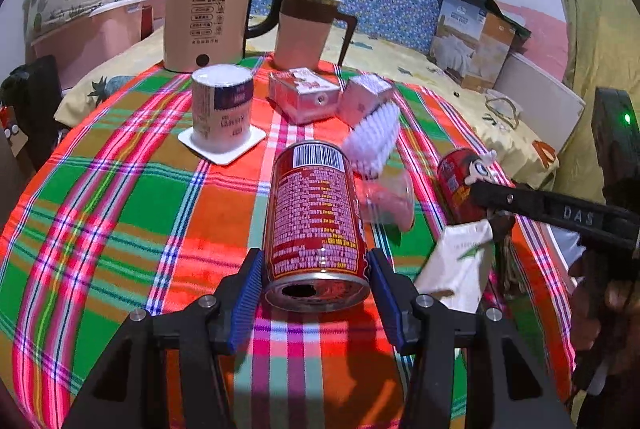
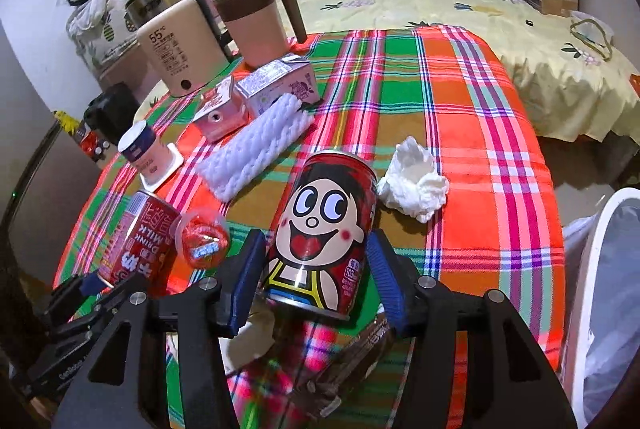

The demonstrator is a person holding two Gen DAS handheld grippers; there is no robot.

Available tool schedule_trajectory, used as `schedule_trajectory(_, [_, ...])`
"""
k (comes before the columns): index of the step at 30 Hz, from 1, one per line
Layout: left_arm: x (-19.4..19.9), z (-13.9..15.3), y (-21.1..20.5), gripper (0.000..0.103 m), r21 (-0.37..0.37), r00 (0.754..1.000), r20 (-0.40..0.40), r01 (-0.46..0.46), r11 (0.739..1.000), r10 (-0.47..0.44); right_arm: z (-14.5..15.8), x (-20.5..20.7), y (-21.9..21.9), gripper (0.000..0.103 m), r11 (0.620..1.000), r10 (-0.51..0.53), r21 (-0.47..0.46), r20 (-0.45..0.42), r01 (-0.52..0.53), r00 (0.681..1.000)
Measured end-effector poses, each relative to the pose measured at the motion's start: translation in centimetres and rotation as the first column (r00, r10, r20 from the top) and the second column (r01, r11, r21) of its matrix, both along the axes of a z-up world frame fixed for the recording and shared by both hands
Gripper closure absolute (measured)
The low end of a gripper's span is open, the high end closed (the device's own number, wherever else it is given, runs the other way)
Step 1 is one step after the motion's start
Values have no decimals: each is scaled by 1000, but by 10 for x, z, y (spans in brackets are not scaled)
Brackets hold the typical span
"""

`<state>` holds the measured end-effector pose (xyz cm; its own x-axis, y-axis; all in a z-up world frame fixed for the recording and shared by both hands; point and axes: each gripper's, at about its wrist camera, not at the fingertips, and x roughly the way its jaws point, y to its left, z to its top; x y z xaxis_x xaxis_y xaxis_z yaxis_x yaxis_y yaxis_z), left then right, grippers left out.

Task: Collect trash
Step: 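Grasp the red can with the left gripper while the right grasps the cartoon-face can, then carry both red cans over the bin and open both grippers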

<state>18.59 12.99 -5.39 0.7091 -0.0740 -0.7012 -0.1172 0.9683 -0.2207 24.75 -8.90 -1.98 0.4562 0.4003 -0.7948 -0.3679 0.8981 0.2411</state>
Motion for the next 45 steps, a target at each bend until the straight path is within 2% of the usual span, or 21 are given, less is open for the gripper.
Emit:
schedule_trajectory(6, [7,5,4,48,1,1000,9,-15,1000,15,-6,8,9,45,1000,6,-13,-11,-6,1000])
schedule_trajectory(13, [20,-5,3,50,11,1000,-19,-25,1000,25,-16,14,9,45,1000,-1,10,-39,1,999])
schedule_trajectory(20, [14,-3,3,51,13,999,-1,-36,999,36,-9,5,-3,47,999,-14,48,-4,14,1000])
schedule_trajectory(30, [-3,19,-4,51,22,998,43,-48,999,47,8,-16,-20,47,996,-9,87,46,5,999])
schedule_trajectory(37, [-14,44,-26,51,40,997,81,-13,999,9,24,-36,-43,47,993,-35,115,84,25,996])
schedule_trajectory(45, [-18,56,-79,51,43,991,88,93,995,-96,30,-59,-86,47,989,-111,112,107,99,988])
